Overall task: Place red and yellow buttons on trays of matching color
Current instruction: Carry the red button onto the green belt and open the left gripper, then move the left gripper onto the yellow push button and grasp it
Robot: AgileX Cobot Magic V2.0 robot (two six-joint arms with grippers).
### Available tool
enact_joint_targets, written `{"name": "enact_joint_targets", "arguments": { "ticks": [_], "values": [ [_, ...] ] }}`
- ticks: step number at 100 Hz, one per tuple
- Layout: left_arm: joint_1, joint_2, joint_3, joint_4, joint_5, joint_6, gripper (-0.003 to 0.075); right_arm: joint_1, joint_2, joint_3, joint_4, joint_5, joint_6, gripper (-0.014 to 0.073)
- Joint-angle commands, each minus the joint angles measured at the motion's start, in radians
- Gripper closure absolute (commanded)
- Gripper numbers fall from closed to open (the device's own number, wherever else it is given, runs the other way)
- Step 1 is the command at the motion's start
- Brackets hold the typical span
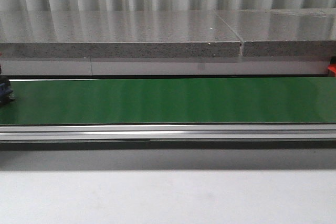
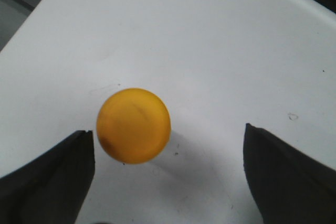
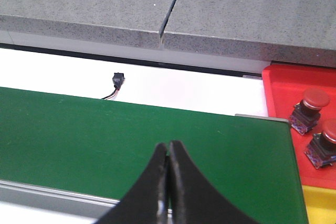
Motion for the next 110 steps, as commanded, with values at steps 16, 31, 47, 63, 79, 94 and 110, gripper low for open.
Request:
{"name": "enact_joint_targets", "arguments": {
  "ticks": [16, 31, 47, 63, 79, 94, 110],
  "values": [
    [0.030, 0.007, -0.082, -0.003, -0.039, -0.002, 0.0157, 0.003, 0.000, -0.033, 0.008, -0.063, -0.006, 0.0661],
    [0.035, 0.042, -0.111, -0.003, -0.041, -0.002, 0.0157, 0.003, 0.000, -0.033, 0.008, -0.063, -0.006, 0.0661],
    [0.035, 0.065, -0.121, -0.003, -0.037, -0.002, 0.0157, 0.003, 0.000, -0.033, 0.008, -0.062, -0.006, 0.0661],
    [0.035, 0.067, -0.121, -0.003, -0.046, -0.002, 0.0195, 0.003, 0.000, -0.033, 0.008, -0.062, -0.006, 0.0661],
    [0.035, 0.065, -0.121, -0.003, -0.044, -0.002, 0.0451, 0.003, 0.000, -0.033, 0.008, -0.062, -0.006, 0.0661],
    [0.035, 0.034, -0.121, -0.003, -0.044, -0.002, 0.0678, 0.003, 0.000, -0.033, 0.008, -0.062, -0.006, 0.0661],
    [0.035, -0.035, -0.121, -0.010, -0.046, -0.002, 0.0741, 0.003, 0.000, -0.033, 0.008, -0.062, -0.006, 0.0661]
  ]
}}
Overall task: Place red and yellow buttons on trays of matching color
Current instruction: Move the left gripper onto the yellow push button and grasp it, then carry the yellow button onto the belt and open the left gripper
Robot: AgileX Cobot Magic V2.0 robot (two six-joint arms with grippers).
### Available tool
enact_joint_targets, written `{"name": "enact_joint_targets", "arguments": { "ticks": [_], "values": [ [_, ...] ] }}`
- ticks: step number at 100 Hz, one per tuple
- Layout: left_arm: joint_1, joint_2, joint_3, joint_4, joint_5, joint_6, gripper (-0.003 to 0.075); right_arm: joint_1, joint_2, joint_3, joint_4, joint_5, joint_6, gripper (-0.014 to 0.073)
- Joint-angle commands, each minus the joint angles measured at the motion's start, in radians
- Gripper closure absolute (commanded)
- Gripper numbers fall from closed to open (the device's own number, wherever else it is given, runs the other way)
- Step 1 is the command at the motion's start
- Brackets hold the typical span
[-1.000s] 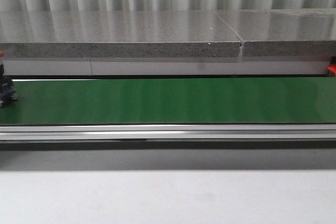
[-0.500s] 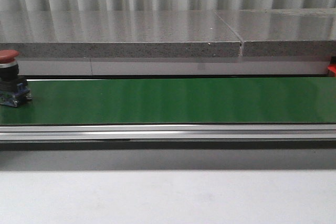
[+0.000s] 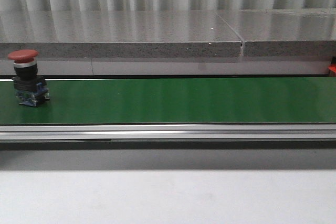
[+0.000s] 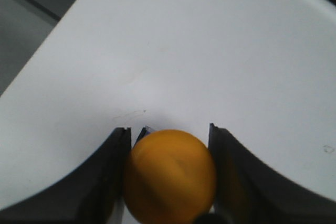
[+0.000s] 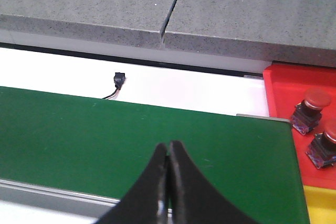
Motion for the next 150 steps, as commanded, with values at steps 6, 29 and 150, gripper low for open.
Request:
{"name": "enact_joint_targets", "arguments": {
  "ticks": [6, 29, 150],
  "values": [
    [0.004, -0.134, -0.031, -0.029, -0.044, -0.002, 0.0741, 0.003, 0.000, -0.033, 0.008, -0.064, -0.006, 0.0661],
    [0.004, -0.271, -0.031, -0.055, 0.001, -0.002, 0.0741, 0.003, 0.000, -0.033, 0.008, -0.064, -0.006, 0.0661],
    [-0.257, -0.520, 0.405, -0.060, -0.002, 0.006, 0.0740, 0.003, 0.000, -0.033, 0.008, -0.064, -0.006, 0.0661]
  ]
}}
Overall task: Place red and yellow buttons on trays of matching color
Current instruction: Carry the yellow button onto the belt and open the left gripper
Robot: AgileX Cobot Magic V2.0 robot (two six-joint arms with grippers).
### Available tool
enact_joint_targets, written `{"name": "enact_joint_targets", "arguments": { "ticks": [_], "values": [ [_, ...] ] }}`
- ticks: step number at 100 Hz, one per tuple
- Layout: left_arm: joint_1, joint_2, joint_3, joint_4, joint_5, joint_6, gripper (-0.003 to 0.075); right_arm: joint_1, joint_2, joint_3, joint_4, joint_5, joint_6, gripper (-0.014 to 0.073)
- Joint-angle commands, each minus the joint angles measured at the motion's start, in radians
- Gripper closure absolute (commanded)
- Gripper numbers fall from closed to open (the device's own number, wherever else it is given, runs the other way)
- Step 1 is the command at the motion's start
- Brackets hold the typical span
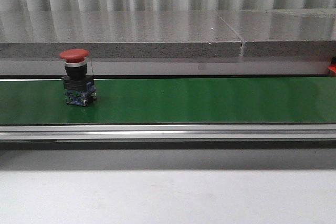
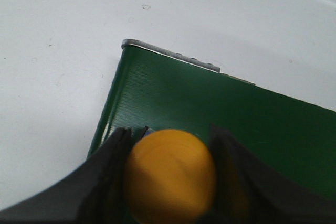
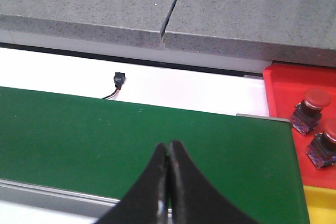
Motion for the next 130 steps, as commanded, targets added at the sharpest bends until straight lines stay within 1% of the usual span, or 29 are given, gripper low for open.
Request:
{"name": "enact_joint_targets", "arguments": {
  "ticks": [1, 7, 14, 19, 23, 24, 26, 27, 31, 36, 41, 44, 64, 76, 83, 95, 110, 130],
  "values": [
    [-0.008, -0.039, -0.013, -0.010, -0.071, 0.002, 0.0738, 0.003, 0.000, -0.033, 0.008, -0.064, -0.006, 0.0661],
    [-0.008, -0.039, -0.013, -0.005, -0.071, 0.002, 0.0721, 0.003, 0.000, -0.033, 0.008, -0.064, -0.006, 0.0661],
    [-0.008, -0.039, -0.013, -0.005, -0.069, 0.002, 0.0650, 0.003, 0.000, -0.033, 0.008, -0.064, -0.006, 0.0661],
    [-0.008, -0.039, -0.013, -0.005, -0.065, 0.002, 0.0567, 0.003, 0.000, -0.033, 0.008, -0.064, -0.006, 0.0661],
    [-0.008, -0.039, -0.013, -0.005, -0.061, 0.002, 0.0477, 0.003, 0.000, -0.033, 0.008, -0.064, -0.006, 0.0661],
    [-0.008, -0.039, -0.013, -0.005, -0.061, 0.002, 0.0445, 0.003, 0.000, -0.033, 0.008, -0.064, -0.006, 0.0661],
    [-0.008, -0.039, -0.013, -0.005, -0.059, 0.002, 0.0413, 0.003, 0.000, -0.033, 0.008, -0.064, -0.006, 0.0661],
    [-0.008, -0.039, -0.013, -0.005, -0.059, 0.002, 0.0380, 0.003, 0.000, -0.033, 0.008, -0.064, -0.006, 0.0661],
    [-0.008, -0.039, -0.013, -0.005, -0.056, 0.002, 0.0288, 0.003, 0.000, -0.033, 0.008, -0.064, -0.006, 0.0661],
    [-0.008, -0.039, -0.013, -0.005, -0.051, 0.002, 0.0204, 0.003, 0.000, -0.033, 0.008, -0.064, -0.006, 0.0661],
    [-0.008, -0.039, -0.013, -0.005, -0.044, 0.002, 0.0158, 0.003, 0.000, -0.033, 0.008, -0.064, -0.006, 0.0661],
    [-0.008, -0.039, -0.013, -0.005, -0.039, 0.002, 0.0148, 0.003, 0.000, -0.033, 0.008, -0.064, -0.006, 0.0661],
    [-0.008, -0.039, -0.018, -0.005, -0.039, 0.002, 0.0153, 0.003, 0.000, -0.033, 0.008, -0.064, -0.006, 0.0661],
    [-0.008, -0.039, -0.051, -0.009, -0.036, 0.002, 0.0153, 0.003, 0.000, -0.033, 0.008, -0.064, -0.006, 0.0661],
    [-0.009, -0.039, -0.079, -0.049, -0.018, 0.049, 0.0153, 0.003, 0.000, -0.033, 0.008, -0.064, -0.006, 0.0661],
    [-0.037, -0.041, -0.123, -0.146, 0.014, 0.141, 0.0153, 0.003, 0.000, -0.033, 0.008, -0.064, -0.006, 0.0661],
    [-0.086, -0.050, -0.160, -0.146, 0.035, 0.163, 0.0153, 0.003, 0.000, -0.033, 0.008, -0.064, -0.006, 0.0661],
    [-0.135, -0.115, -0.155, -0.140, 0.003, 0.196, 0.0153, 0.003, 0.000, -0.033, 0.008, -0.064, -0.006, 0.0661]
  ]
}}
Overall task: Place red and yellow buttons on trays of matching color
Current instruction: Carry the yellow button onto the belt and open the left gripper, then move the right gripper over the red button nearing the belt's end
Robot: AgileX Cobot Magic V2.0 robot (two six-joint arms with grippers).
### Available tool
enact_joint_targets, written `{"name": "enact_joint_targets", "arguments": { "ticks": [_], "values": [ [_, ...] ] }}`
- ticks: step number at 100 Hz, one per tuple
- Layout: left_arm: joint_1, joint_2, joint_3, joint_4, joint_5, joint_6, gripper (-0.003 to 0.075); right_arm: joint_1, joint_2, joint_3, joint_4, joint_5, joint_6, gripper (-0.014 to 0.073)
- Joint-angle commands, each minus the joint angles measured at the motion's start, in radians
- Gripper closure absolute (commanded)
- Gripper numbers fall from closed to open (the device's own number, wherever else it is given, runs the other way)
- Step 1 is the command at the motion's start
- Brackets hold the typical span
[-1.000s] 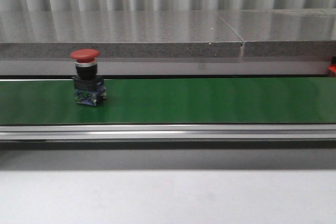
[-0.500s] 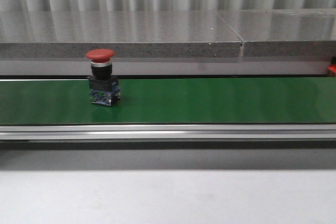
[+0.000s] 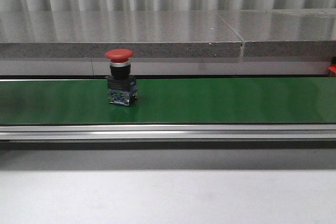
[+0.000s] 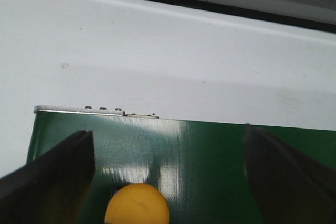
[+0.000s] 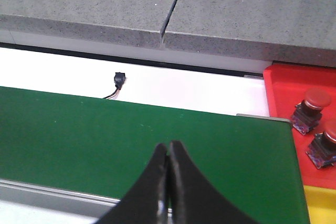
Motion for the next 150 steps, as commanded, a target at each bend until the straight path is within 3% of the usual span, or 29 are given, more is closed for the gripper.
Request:
{"name": "enact_joint_targets", "arguments": {
  "ticks": [1, 29, 71, 85, 116, 150],
  "values": [
    [-0.019, -0.077, -0.032, -0.024, -0.055, 0.021, 0.0153, 0.003, 0.000, -0.033, 0.008, -0.064, -0.006, 0.0661],
    [-0.064, -0.276, 0.092, -0.019, -0.125, 0.060, 0.0153, 0.003, 0.000, -0.033, 0.008, -0.064, -0.006, 0.0661],
    [-0.134, -0.695, 0.451, -0.019, -0.207, 0.111, 0.0169, 0.003, 0.000, -0.033, 0.008, -0.064, -0.006, 0.0661],
    [-0.138, -0.839, 0.551, -0.019, -0.207, 0.111, 0.0285, 0.003, 0.000, -0.033, 0.008, -0.064, -0.006, 0.0661],
    [-0.138, -1.014, 0.647, -0.023, -0.172, 0.111, 0.0737, 0.003, 0.000, -0.033, 0.008, -0.064, -0.006, 0.0661],
    [-0.138, -1.017, 0.647, -0.023, -0.169, 0.111, 0.0741, 0.003, 0.000, -0.033, 0.008, -0.064, -0.006, 0.0661]
  ]
}}
